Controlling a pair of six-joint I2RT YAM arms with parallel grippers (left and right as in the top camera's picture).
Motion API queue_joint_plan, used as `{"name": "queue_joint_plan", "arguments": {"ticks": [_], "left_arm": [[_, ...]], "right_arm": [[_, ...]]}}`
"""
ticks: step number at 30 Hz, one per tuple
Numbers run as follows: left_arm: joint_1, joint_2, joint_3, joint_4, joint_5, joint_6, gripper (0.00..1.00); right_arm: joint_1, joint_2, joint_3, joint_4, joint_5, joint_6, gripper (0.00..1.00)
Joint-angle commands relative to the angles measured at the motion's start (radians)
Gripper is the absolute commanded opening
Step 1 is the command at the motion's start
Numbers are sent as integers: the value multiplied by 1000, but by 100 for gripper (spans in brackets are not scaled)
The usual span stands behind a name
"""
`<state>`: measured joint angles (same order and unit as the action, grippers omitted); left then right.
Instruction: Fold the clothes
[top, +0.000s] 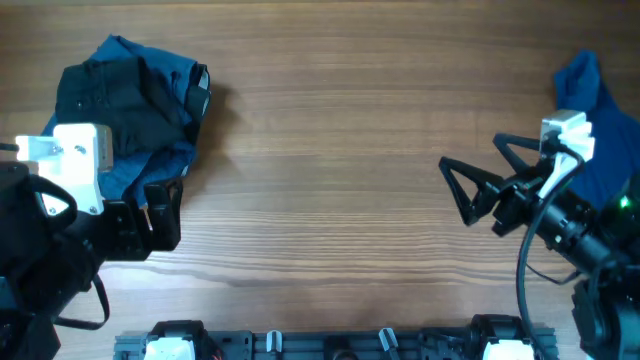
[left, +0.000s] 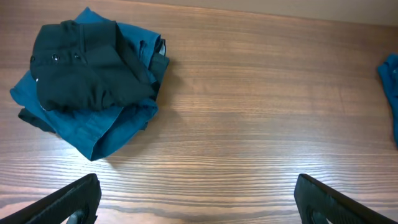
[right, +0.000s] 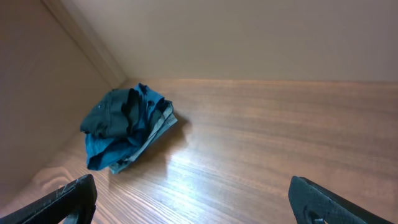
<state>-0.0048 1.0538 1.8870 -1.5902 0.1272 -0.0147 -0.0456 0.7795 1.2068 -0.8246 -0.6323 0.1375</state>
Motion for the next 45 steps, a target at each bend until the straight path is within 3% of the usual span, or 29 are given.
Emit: {"name": "queue_joint_plan", "arguments": {"ticks": [1, 4, 7, 11, 15, 19, 26, 33, 45], "left_arm": [[-6, 0, -2, 2, -9, -17, 100], [-6, 0, -2, 2, -9, -17, 100], [-6, 0, -2, 2, -9, -17, 100], [-6, 0, -2, 2, -9, -17, 100], [-6, 0, -2, 2, -9, -17, 100], [-6, 0, -2, 2, -9, -17, 100], [-6, 0, -2, 3, -9, -17, 100], [-6, 0, -2, 2, -9, -17, 100], [-6, 0, -2, 2, -9, -17, 100]], "right_arm": [[3, 47, 2, -13, 10, -7, 100], [24, 66, -3, -51, 103, -52, 100], [70, -27, -73, 17, 124, -250, 99], [85, -307, -257, 53, 159, -408, 100], [74, -499, -427, 73, 166, -410, 100], [42, -648, -654, 207, 157, -422, 100], [39, -749, -927, 409, 100, -412, 100], [39, -777, -1094, 542, 97, -388, 100], [39, -772, -1104, 566, 93, -372, 100]]}}
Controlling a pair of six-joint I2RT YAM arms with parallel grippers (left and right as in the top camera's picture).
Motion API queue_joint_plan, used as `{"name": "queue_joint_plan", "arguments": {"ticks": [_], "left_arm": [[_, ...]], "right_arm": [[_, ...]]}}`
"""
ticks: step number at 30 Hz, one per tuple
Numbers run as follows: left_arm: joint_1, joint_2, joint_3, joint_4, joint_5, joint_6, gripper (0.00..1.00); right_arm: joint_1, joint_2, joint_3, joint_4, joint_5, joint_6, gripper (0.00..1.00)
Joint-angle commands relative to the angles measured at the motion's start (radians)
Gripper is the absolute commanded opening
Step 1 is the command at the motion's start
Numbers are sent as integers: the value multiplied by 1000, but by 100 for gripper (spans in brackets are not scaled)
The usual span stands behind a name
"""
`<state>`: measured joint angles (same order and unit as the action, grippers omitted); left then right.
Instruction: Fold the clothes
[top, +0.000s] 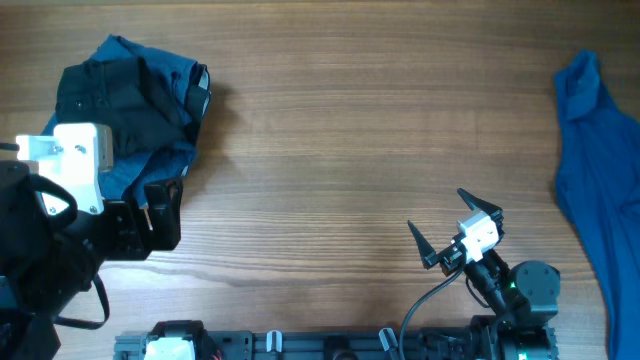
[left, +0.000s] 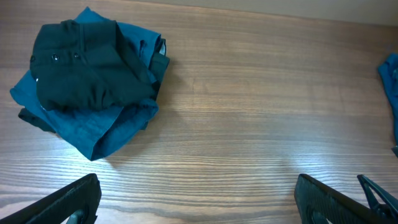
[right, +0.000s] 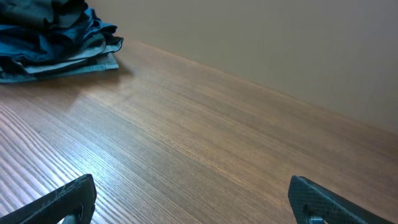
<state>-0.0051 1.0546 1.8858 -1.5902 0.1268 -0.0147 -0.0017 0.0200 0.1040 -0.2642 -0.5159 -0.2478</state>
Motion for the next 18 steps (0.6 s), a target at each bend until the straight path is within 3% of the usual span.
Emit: {"name": "queue_joint_plan", "arguments": {"ticks": [1, 18], "left_arm": [[-6, -1, -1, 2, -9, -17, 100], [-8, -2, -2, 17, -35, -16, 100]], "right_arm": [[-5, -13, -1, 6, -23, 13, 100], [-5, -13, -1, 6, -23, 13, 100]]}}
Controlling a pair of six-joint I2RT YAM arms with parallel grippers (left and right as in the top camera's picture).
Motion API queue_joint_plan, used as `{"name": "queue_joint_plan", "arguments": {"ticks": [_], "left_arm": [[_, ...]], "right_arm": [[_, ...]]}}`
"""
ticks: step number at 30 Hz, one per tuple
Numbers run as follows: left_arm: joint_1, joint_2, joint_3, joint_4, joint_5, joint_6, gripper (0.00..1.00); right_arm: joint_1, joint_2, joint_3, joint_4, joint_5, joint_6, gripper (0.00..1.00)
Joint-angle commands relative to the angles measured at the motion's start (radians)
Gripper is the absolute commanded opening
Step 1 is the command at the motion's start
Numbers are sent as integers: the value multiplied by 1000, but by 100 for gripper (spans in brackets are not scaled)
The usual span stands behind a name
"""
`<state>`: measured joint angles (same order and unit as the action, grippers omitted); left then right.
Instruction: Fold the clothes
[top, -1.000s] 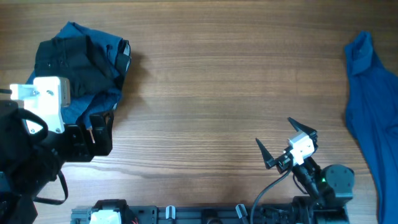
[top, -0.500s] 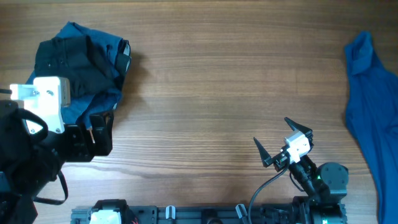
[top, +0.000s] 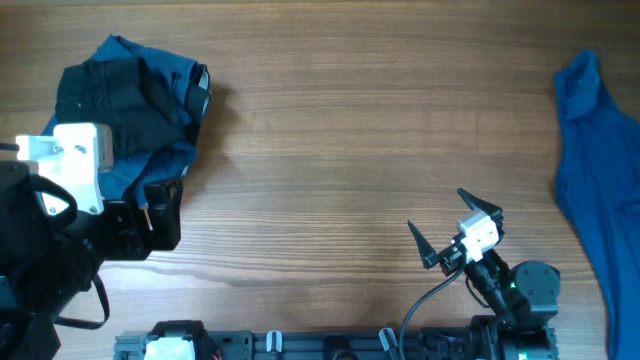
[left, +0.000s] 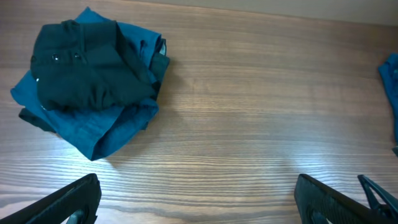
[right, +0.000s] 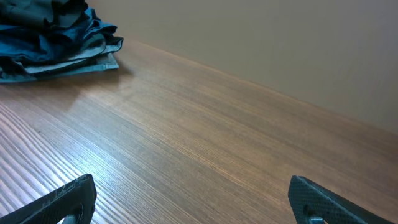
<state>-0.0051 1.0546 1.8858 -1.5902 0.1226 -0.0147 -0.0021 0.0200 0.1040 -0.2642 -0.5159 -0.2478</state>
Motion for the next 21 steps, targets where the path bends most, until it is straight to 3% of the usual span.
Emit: {"name": "queue_joint_plan", "arguments": {"ticks": [1, 5, 9, 11, 16, 21], "left_arm": [[-8, -8, -11, 57, -30, -16, 100], [-8, -90, -200, 378, -9, -16, 100], [-8, -267, -595, 804, 19, -17, 100], [-8, -354, -758, 935, 23, -24, 100], [-8, -607, -1156, 1164, 22, -55, 100], [-8, -798, -1421, 1312, 22, -78, 100]], "right_arm": [[-4, -13, -1, 6, -23, 13, 100], [-4, -13, -1, 6, -23, 13, 100], [-4, -13, -1, 6, -23, 14, 100], [-4, -13, -1, 6, -23, 13, 100], [-4, -13, -1, 6, -23, 13, 100], [-4, -13, -1, 6, -23, 13, 100]]}}
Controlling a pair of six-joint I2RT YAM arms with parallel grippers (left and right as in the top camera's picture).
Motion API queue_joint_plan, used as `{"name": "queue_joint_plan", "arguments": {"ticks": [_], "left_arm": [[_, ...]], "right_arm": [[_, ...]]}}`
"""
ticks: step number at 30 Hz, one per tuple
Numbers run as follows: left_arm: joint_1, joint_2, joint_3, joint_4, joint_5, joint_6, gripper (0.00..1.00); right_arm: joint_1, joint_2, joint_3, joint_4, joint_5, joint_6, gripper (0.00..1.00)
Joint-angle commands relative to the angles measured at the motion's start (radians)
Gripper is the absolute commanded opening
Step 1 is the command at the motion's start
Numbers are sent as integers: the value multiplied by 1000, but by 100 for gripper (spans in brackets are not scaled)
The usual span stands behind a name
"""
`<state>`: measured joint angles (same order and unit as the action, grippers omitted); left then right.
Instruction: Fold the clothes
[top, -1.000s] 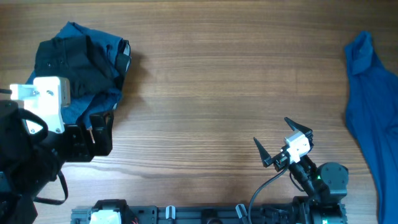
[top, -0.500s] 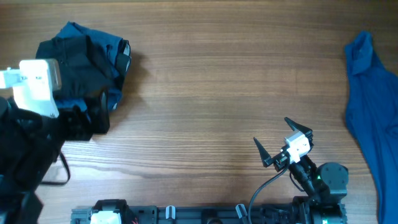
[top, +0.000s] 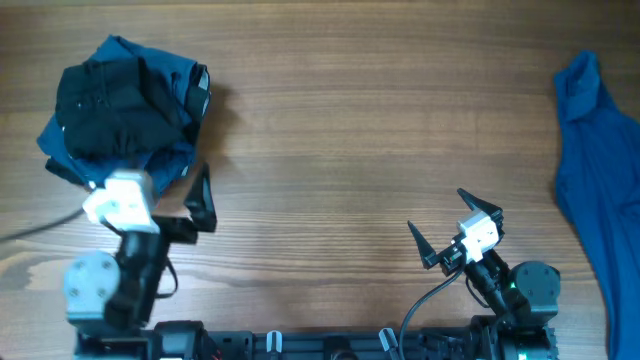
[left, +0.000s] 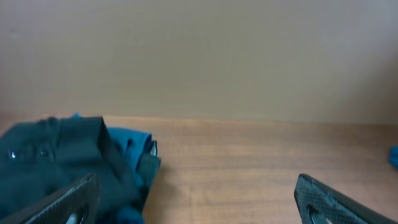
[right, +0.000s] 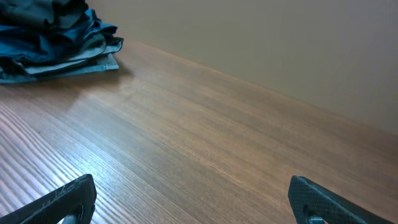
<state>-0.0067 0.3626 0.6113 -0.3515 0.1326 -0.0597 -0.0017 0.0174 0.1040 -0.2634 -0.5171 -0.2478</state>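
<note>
A crumpled pile of a black garment on a blue one lies at the table's far left; it also shows as the pile in the left wrist view and the pile in the right wrist view. A second blue garment lies spread along the right edge. My left gripper sits low just in front of the pile, open and empty. Near the front edge, right of centre, my right gripper rests open and empty, facing the pile across the table.
The wooden table lies between the two garments. A plain wall rises behind the table's far edge. The arm bases and a rail run along the front edge.
My left arm has come down from its raised spot at the left to low by the front edge. Its camera now looks level at the pile and the wall. The right arm has not moved.
At first my right gripper stood open beside the blue garment at the right edge, and the left hung open in front of the pile. Then the right gripper was low by the front edge, and stayed there. Now the left arm is low too. Neither garment has moved.
</note>
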Motion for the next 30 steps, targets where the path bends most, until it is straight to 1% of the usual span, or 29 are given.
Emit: {"name": "queue_joint_plan", "arguments": {"ticks": [1, 5, 8, 12, 15, 19, 21, 30], "left_arm": [[-6, -140, -195, 108, 12, -37, 100], [-6, -264, -369, 228, 12, -54, 100], [-6, -361, -466, 257, 12, -58, 100], [-5, -360, -523, 280, 12, -58, 100], [-9, -360, -605, 354, 12, -58, 100], [-10, -360, -606, 328, 12, -58, 100], [-10, -360, -606, 290, 12, -57, 100], [-10, -358, -606, 289, 12, -57, 100]], "right_arm": [[-5, -10, -1, 5, -22, 13, 100], [-5, -10, -1, 5, -22, 13, 100], [-5, -10, -1, 5, -22, 13, 100], [-5, -10, -1, 5, -22, 13, 100], [-5, -10, -1, 5, -22, 14, 100], [-5, -10, -1, 5, -22, 14, 100], [-5, -10, -1, 5, -22, 13, 100], [-5, -10, -1, 5, -22, 13, 99]]}}
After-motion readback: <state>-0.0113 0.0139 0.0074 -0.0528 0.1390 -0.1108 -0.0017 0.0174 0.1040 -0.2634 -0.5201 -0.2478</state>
